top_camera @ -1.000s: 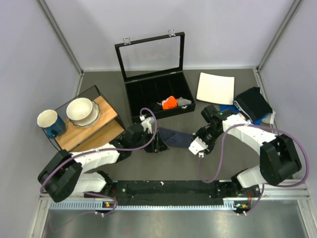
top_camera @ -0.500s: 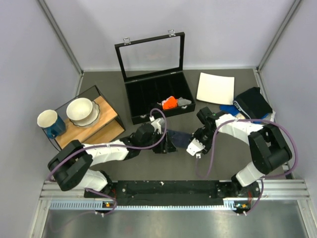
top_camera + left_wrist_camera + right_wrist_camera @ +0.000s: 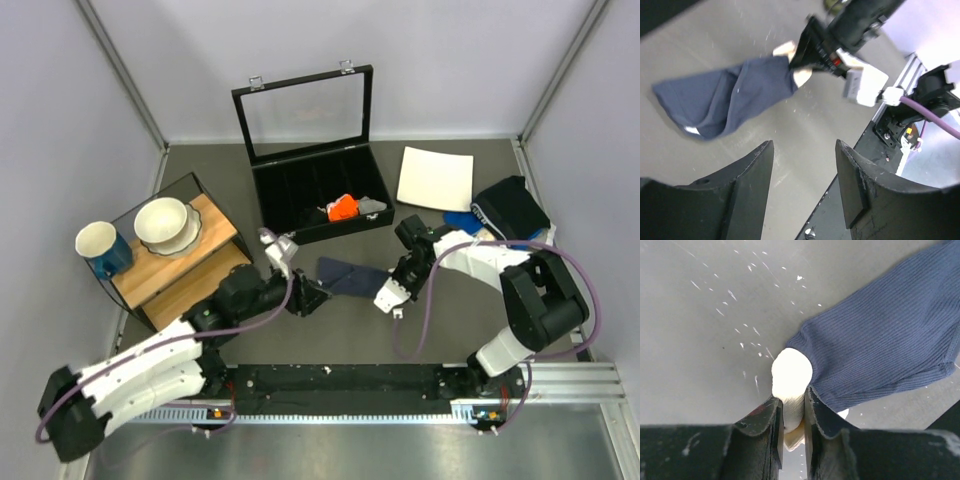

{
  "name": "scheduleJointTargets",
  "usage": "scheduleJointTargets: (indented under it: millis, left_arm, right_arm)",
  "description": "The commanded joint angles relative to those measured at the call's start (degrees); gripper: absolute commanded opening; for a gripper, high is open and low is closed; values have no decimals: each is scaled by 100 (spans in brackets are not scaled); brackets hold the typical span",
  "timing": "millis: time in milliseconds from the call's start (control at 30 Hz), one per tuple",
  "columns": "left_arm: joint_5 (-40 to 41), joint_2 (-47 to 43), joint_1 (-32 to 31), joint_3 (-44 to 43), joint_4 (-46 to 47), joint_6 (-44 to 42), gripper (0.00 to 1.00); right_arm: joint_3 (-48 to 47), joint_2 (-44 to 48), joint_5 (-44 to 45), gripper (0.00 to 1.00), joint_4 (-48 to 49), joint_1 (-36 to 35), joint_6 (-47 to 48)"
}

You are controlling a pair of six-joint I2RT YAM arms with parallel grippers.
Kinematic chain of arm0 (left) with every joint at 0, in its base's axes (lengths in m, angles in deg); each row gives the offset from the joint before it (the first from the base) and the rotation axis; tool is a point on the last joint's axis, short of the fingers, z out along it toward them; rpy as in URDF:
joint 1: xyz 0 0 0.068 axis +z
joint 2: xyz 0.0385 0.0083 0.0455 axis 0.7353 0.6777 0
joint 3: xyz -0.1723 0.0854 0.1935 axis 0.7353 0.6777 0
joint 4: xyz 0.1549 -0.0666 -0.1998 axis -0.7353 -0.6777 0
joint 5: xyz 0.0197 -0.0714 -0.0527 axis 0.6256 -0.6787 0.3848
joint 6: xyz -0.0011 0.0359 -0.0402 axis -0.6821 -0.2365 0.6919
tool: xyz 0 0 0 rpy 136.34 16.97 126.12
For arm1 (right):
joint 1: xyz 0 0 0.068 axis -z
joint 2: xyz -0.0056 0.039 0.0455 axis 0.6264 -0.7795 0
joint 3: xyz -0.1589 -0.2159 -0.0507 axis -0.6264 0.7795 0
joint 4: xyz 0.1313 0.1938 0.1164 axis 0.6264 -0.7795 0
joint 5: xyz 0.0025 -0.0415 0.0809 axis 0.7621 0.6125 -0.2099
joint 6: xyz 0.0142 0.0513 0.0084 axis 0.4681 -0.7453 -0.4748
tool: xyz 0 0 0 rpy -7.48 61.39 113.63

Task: Roll the underwear
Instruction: Roll the underwear to the center of the board.

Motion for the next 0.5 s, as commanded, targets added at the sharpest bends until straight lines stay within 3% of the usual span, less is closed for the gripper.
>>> scheduleJointTargets:
  millis: [0,200,467]
  left_arm:
    - [-15,-1382,-5,354,-67,-1185,58]
    - [-1008,-2046,-188,794,468,-1477,59]
    - [-228,-2001,-1778,1022,628,-2118,59]
  right_arm:
    - [231,102,46,8,-1359,-207,-641]
    - [73,218,-595,8,-2836,-963,-2054]
    - [-831,-801,-1564,6,-3189,-1377,-4251]
